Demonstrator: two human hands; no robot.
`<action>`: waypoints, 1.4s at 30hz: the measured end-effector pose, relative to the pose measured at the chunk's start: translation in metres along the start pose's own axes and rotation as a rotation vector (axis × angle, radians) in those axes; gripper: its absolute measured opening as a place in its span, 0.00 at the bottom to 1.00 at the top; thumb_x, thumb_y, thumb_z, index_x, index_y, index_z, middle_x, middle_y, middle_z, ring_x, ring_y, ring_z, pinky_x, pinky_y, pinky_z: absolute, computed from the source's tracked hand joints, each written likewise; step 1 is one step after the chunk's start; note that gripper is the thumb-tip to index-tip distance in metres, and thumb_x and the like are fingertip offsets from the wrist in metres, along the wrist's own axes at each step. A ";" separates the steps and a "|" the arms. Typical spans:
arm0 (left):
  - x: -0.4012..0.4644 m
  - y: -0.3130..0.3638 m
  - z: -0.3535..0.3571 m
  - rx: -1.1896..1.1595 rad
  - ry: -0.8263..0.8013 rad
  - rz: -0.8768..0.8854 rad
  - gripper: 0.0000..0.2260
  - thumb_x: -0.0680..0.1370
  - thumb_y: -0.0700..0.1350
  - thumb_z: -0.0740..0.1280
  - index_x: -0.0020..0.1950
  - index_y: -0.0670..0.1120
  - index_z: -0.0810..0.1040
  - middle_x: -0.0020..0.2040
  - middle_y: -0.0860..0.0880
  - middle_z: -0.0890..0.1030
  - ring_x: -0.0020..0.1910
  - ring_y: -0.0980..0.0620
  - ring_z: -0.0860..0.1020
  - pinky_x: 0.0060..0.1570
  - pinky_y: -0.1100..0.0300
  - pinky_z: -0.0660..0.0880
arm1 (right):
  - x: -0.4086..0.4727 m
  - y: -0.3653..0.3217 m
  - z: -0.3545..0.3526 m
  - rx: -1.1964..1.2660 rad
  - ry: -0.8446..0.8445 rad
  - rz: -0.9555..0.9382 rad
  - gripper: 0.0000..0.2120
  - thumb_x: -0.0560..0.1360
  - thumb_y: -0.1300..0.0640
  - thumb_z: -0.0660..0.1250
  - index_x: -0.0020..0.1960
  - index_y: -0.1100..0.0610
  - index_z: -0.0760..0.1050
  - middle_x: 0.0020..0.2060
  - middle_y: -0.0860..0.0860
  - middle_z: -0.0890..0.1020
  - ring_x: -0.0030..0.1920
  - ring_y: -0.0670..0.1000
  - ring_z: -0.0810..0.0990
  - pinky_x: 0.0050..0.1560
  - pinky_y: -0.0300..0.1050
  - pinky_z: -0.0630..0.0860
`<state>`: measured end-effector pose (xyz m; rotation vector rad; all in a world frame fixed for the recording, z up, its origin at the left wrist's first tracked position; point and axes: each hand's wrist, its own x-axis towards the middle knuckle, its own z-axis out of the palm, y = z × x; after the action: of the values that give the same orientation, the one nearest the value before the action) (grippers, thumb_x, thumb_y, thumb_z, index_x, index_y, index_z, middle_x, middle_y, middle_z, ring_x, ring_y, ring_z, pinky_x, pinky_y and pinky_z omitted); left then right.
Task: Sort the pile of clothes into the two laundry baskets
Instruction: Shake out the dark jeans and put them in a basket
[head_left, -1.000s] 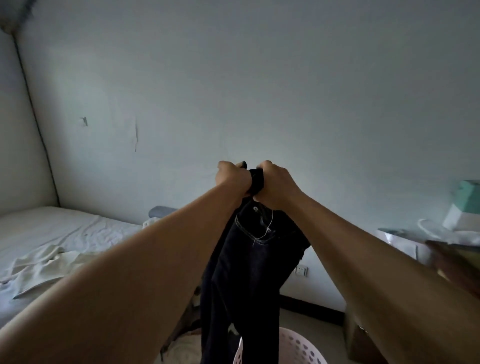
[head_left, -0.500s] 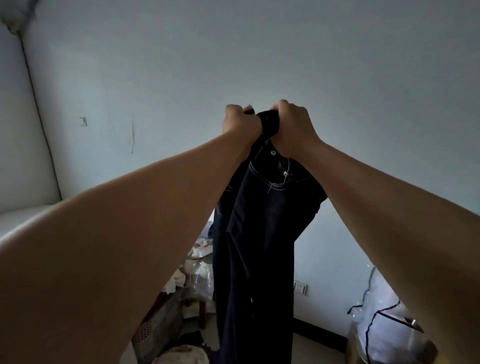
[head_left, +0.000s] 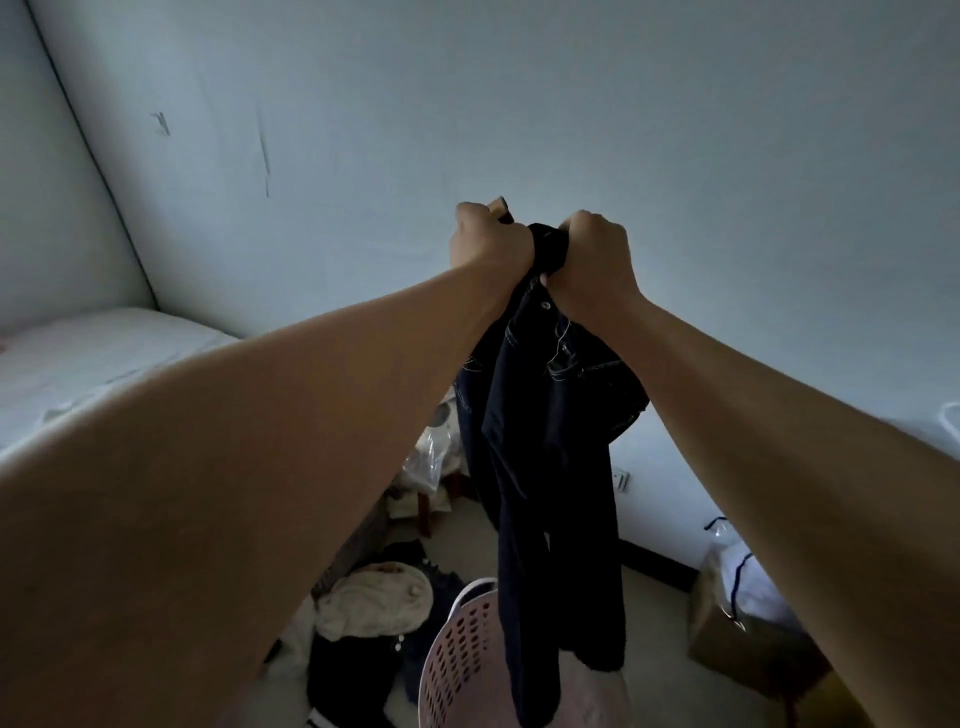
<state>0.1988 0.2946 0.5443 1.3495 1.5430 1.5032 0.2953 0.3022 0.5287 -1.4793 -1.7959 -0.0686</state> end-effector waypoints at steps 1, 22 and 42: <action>-0.001 -0.009 0.001 0.011 -0.001 -0.016 0.16 0.74 0.35 0.59 0.61 0.43 0.68 0.47 0.48 0.73 0.44 0.48 0.75 0.39 0.58 0.72 | -0.005 0.002 0.007 0.005 -0.022 0.016 0.17 0.69 0.68 0.61 0.29 0.57 0.55 0.25 0.51 0.64 0.25 0.49 0.61 0.24 0.40 0.55; -0.044 -0.164 0.004 0.308 -0.158 -0.284 0.22 0.73 0.40 0.66 0.66 0.40 0.66 0.60 0.42 0.76 0.58 0.42 0.76 0.57 0.53 0.75 | -0.118 0.042 0.121 0.021 -0.466 0.302 0.14 0.72 0.64 0.63 0.30 0.59 0.63 0.48 0.66 0.81 0.51 0.65 0.78 0.39 0.44 0.64; -0.104 -0.394 0.115 0.435 -0.489 -0.522 0.22 0.77 0.40 0.64 0.69 0.46 0.61 0.58 0.43 0.78 0.54 0.43 0.79 0.51 0.53 0.78 | -0.268 0.220 0.274 -0.090 -0.620 0.577 0.08 0.76 0.60 0.60 0.55 0.58 0.73 0.49 0.55 0.81 0.47 0.57 0.80 0.43 0.49 0.77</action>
<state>0.2365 0.2998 0.1222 1.2716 1.7549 0.4926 0.3382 0.2931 0.0897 -2.1949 -1.7434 0.6707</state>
